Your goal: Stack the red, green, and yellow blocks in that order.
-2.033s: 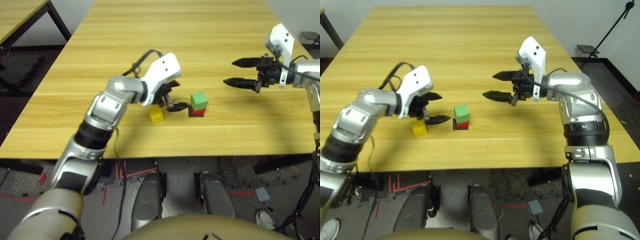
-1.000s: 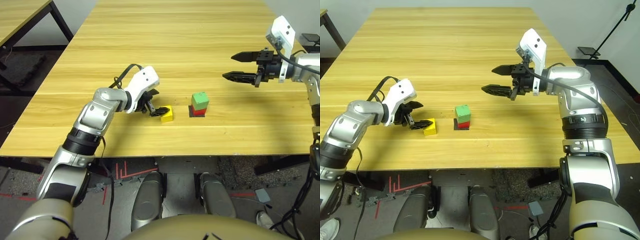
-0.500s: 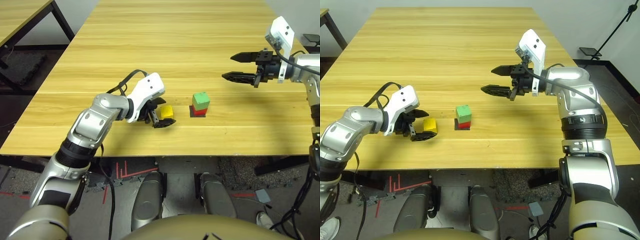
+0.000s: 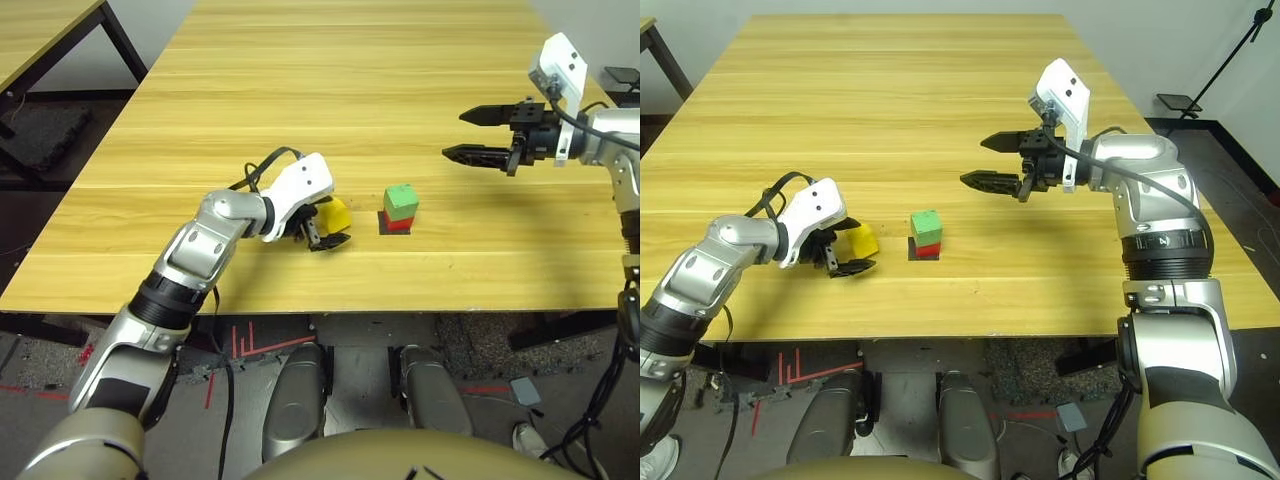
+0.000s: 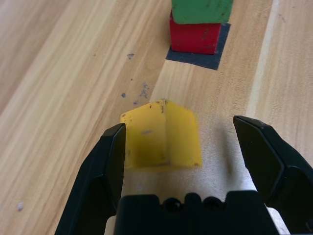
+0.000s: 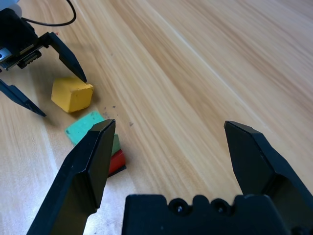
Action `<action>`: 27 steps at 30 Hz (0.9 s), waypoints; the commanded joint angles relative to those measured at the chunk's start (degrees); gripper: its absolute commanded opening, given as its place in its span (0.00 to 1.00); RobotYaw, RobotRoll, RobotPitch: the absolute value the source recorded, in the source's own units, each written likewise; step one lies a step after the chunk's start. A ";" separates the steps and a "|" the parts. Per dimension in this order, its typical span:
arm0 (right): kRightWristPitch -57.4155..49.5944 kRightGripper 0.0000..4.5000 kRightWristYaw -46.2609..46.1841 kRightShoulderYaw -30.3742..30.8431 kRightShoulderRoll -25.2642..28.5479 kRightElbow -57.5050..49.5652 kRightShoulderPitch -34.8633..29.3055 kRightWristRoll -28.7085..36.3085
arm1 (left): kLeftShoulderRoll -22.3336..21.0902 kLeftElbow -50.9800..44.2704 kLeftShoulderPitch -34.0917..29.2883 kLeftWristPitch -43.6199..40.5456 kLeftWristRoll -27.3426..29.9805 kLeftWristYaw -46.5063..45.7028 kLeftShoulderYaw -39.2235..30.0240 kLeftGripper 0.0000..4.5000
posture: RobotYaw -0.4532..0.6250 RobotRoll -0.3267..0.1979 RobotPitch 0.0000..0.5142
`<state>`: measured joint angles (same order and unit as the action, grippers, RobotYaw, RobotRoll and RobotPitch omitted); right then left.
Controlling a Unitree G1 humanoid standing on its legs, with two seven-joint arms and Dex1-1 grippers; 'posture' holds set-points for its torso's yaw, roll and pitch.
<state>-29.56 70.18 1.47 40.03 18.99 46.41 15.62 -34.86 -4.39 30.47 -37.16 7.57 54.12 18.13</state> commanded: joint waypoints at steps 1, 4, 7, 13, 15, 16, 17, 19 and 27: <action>-0.58 1.00 -0.12 -0.52 0.22 -1.01 -0.62 1.14 | 0.26 -1.03 0.36 -1.57 0.31 0.07 0.14 1.00 | 0.53 0.35 0.17; -0.24 1.00 -0.26 -0.40 -0.09 -0.52 -0.30 1.29 | 0.69 -0.49 0.07 -1.18 0.08 -0.20 0.17 1.00 | 0.53 0.35 0.17; -0.11 1.00 -0.27 -0.25 -0.15 -0.28 -0.10 1.44 | 1.01 0.01 -0.45 -0.59 -0.33 -0.49 0.32 1.00 | 0.53 0.34 0.18; 0.28 1.00 -0.05 -0.01 -0.27 0.42 0.28 1.44 | 1.54 0.63 -1.29 -0.41 -0.57 -1.34 0.36 1.00 | 0.53 0.34 0.17; 0.38 1.00 -0.08 0.01 -0.47 0.58 0.38 1.51 | 1.63 1.55 -1.58 0.04 -1.03 -1.64 0.68 1.00 | 0.54 0.34 0.17; 0.39 1.00 -0.11 0.02 -0.58 0.62 0.43 1.55 | 1.62 2.26 -1.86 0.49 -1.37 -1.70 0.97 1.00 | 0.54 0.34 0.17; 0.40 1.00 -0.13 0.02 -0.66 0.65 0.47 1.58 | 1.61 2.75 -2.04 0.81 -1.60 -1.71 1.16 1.00 | 0.54 0.34 0.17; 0.52 1.00 -0.19 -0.02 -0.82 0.79 0.61 1.59 | 1.97 3.78 -2.24 0.61 -1.83 -2.39 1.03 0.91 | 0.54 0.34 0.17; 0.35 1.00 -0.36 -0.53 -0.37 0.51 0.03 1.72 | 3.33 -0.22 1.31 -3.98 1.48 -1.71 -1.20 0.46 | 0.54 0.34 0.18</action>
<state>-29.21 69.88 1.47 39.11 19.89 46.55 16.88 -32.40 -1.11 28.94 -38.18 6.95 52.01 18.67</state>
